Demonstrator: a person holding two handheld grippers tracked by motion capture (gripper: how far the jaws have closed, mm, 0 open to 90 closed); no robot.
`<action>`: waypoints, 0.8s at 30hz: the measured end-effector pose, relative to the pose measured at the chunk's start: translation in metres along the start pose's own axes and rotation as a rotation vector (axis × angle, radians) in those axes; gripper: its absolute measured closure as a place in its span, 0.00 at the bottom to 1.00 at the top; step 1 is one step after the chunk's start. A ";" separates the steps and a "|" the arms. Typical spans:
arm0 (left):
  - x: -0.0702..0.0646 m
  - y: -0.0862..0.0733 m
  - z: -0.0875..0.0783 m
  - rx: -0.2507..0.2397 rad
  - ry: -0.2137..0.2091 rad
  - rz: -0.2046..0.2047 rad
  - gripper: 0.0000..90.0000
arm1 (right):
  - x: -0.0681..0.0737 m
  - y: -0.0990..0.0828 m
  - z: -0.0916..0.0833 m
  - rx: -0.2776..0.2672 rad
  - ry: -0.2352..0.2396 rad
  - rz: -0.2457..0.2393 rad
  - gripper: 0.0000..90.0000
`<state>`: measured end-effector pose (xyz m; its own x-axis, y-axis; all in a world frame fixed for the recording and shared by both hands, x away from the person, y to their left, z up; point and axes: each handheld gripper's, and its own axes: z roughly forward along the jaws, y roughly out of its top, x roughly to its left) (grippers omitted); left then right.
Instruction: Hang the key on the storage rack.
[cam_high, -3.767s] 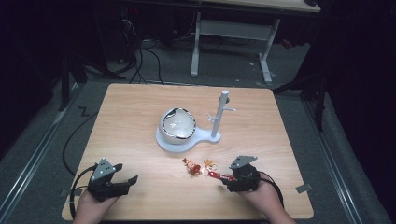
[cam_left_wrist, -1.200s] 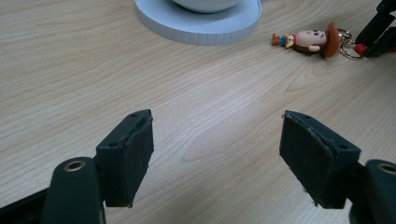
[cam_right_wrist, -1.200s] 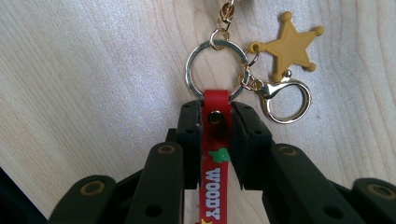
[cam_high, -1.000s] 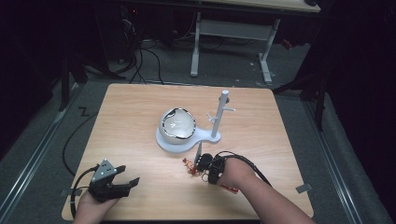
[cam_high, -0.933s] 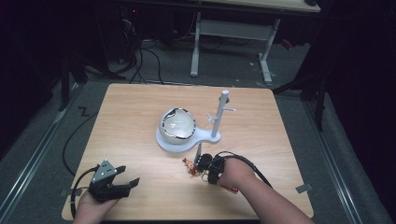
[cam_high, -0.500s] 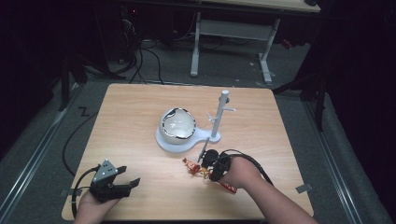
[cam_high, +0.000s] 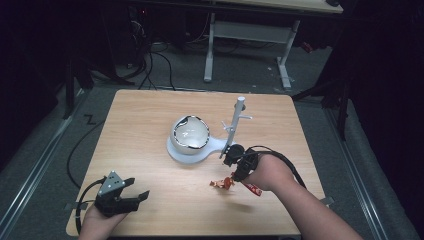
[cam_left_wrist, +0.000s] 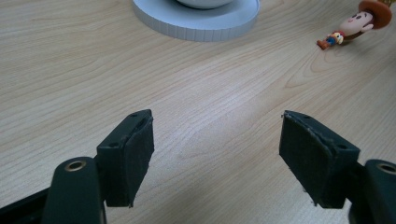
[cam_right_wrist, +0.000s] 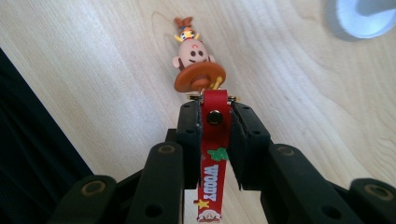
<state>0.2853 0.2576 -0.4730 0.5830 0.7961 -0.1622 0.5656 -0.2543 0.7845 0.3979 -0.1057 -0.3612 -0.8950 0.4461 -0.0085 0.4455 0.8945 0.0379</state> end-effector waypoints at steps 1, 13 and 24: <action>0.000 0.000 -0.001 0.003 -0.003 0.003 0.30 | -0.002 -0.002 -0.008 -0.010 -0.011 0.010 0.83; -0.001 0.001 -0.001 0.000 -0.003 0.005 0.30 | -0.017 -0.012 -0.049 -0.075 -0.041 0.063 0.83; -0.001 0.001 0.000 0.005 -0.005 0.003 0.30 | -0.031 -0.023 -0.068 -0.069 -0.070 0.104 0.83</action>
<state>0.2850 0.2566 -0.4725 0.5875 0.7927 -0.1630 0.5670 -0.2595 0.7817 0.4134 -0.1418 -0.2941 -0.8390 0.5395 -0.0705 0.5309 0.8402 0.1107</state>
